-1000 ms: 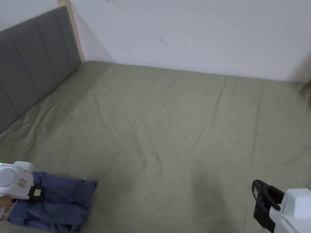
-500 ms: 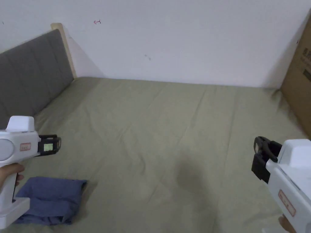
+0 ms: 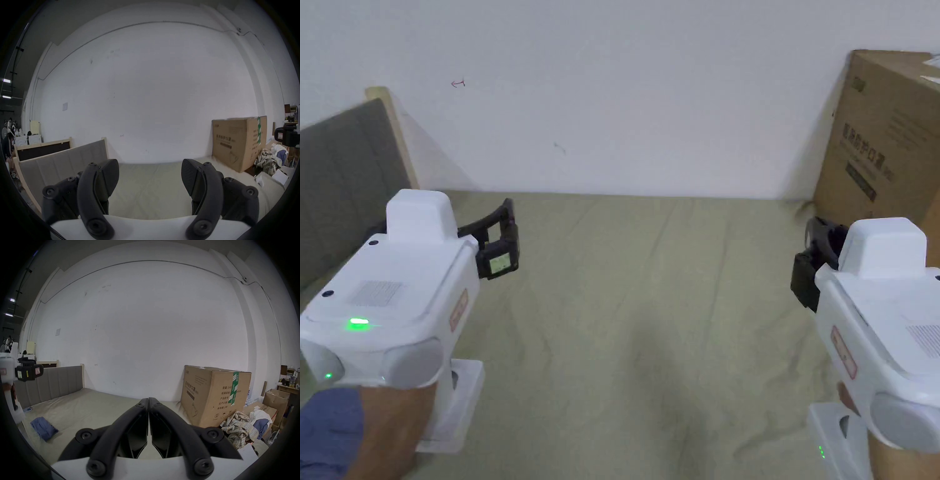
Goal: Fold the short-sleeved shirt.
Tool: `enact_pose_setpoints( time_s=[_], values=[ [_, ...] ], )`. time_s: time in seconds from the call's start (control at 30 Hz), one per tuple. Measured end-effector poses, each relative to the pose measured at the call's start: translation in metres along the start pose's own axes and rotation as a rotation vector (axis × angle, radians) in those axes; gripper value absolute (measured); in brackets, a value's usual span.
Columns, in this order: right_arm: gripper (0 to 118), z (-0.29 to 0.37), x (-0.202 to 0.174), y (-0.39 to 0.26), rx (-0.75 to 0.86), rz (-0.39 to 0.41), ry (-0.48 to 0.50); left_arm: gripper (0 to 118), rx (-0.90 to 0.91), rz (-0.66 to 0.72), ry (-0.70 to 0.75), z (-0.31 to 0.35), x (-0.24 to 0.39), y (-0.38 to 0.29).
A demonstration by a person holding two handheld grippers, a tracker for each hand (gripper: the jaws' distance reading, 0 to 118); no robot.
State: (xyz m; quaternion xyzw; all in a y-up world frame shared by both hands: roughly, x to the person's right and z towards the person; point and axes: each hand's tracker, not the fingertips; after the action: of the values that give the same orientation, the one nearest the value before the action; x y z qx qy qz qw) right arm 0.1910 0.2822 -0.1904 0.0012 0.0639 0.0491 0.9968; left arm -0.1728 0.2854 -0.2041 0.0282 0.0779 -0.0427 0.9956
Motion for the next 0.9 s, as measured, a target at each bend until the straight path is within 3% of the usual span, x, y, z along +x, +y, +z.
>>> enact_pose_setpoints(
  time_s=[0.1, 0.2, 0.23, 0.27, 0.9],
  values=[
    [0, 0.007, 0.006, -0.001, 0.014, 0.006, -0.015, 76, 0.044, 0.019, -0.011, 0.01, 0.028, -0.011],
    [0, 0.014, 0.011, -0.003, 0.021, 0.009, -0.025, 34, 0.075, 0.03, -0.043, 0.02, 0.049, -0.019],
    [0, 0.016, 0.012, -0.005, 0.022, 0.01, -0.032, 11, 0.072, 0.023, -0.054, 0.021, 0.054, -0.022],
    [0, 0.017, 0.014, -0.006, 0.023, 0.012, -0.036, 2, 0.073, 0.029, -0.073, 0.022, 0.057, -0.025],
    [0, 0.026, 0.017, -0.009, 0.027, -0.007, -0.066, 0, 0.038, 0.023, -0.121, 0.029, 0.067, -0.029]
  ],
)
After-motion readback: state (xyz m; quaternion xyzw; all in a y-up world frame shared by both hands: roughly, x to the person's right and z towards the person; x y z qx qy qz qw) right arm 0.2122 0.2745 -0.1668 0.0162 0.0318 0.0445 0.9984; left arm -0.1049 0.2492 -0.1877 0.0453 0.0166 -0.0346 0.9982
